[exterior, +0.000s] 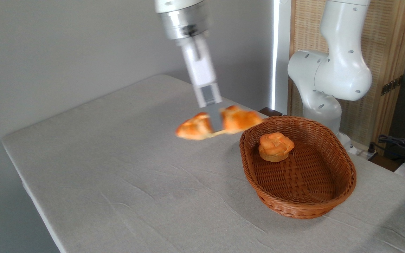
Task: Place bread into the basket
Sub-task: 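Lift the bread roll and carry it over the wicker basket, then lower the roll into the basket beside the bun and open the gripper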
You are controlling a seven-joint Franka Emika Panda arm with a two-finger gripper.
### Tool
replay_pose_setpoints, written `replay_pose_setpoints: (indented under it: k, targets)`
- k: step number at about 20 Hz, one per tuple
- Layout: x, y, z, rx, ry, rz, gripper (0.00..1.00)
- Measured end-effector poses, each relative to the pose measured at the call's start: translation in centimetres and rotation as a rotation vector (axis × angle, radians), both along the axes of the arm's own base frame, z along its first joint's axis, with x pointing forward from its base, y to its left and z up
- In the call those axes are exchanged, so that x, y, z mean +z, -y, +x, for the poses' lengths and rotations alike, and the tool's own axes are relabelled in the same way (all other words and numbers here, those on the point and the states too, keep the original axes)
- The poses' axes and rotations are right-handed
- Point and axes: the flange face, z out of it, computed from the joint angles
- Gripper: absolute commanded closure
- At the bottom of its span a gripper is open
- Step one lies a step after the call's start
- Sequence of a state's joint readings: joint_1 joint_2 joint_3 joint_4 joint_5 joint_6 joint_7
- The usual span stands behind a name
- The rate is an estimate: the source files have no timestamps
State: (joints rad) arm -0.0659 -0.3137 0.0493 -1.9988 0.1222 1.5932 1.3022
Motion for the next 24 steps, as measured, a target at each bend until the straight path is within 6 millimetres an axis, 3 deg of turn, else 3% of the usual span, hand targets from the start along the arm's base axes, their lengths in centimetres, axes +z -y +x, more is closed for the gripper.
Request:
replay_pose_setpoints:
  k: [3, 6, 9, 12, 15, 21, 24]
  targets:
    - [-1.3, -3.2, -3.7, 0.029, -0.054, -0.032, 0.79]
    - [-4.9, -3.9, -7.0, 0.043, -0.118, -0.048, 0.72]
    - [-7.5, -4.6, -8.9, 0.063, -0.166, -0.059, 0.71]
    - [-8.7, -5.5, -9.5, 0.073, -0.189, -0.04, 0.55]
    - [-9.7, -6.6, -9.9, 0.09, -0.205, -0.037, 0.26]
    - [-10.4, -8.5, -9.4, 0.09, -0.145, -0.066, 0.07]
    - [-10.4, -9.4, -9.3, 0.084, -0.129, -0.034, 0.05]
